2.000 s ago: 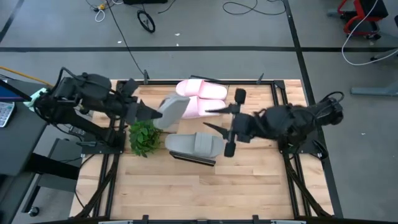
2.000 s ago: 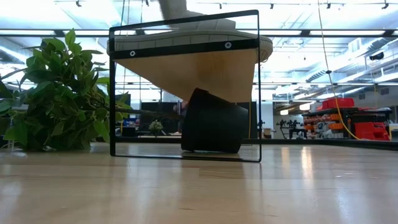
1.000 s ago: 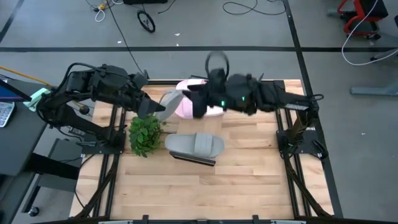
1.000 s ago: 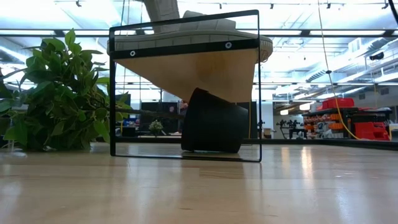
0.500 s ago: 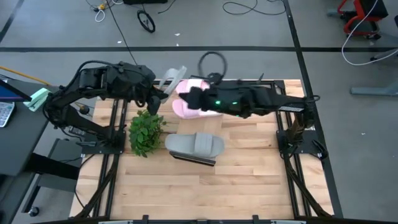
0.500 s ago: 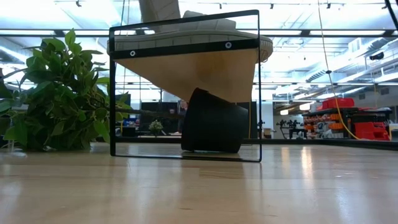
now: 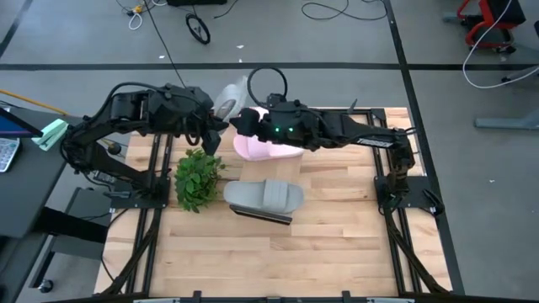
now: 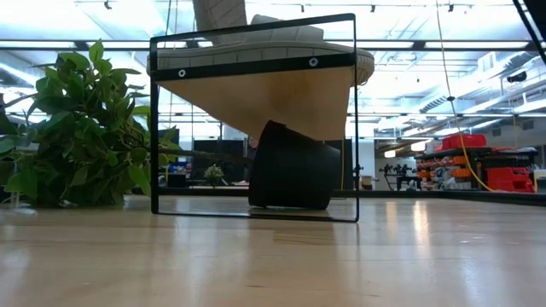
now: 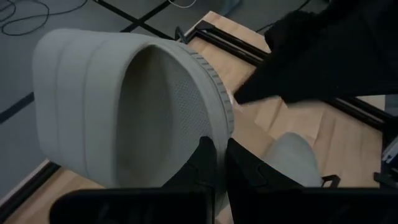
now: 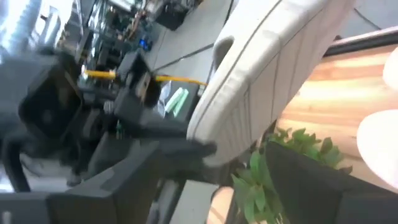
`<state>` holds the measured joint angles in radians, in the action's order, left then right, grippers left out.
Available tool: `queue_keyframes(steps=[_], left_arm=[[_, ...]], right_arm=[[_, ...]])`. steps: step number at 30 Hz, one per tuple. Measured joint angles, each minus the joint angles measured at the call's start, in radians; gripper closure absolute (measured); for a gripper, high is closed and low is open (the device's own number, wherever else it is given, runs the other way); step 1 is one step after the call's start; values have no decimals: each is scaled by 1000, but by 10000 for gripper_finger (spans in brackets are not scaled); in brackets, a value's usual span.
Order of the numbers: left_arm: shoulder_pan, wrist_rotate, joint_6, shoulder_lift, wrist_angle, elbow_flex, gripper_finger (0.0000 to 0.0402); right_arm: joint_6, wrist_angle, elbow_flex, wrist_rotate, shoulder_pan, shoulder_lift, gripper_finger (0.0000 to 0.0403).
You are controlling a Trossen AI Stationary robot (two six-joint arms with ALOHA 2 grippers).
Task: Pick and place slides into the shelf
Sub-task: Put the gray slide on the shelf
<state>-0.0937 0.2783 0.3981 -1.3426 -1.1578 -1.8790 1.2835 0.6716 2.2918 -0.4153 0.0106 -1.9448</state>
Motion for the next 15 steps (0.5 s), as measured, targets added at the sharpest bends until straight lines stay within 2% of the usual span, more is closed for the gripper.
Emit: queue_keyframes(steps=[6, 15], left_arm=[[0, 7, -26, 0, 3, 0, 385], [9, 6, -55, 0, 5, 1, 385]], right_arm=[[32, -58, 0, -41, -14, -19, 95], [70, -58, 0, -89, -37, -43, 121]])
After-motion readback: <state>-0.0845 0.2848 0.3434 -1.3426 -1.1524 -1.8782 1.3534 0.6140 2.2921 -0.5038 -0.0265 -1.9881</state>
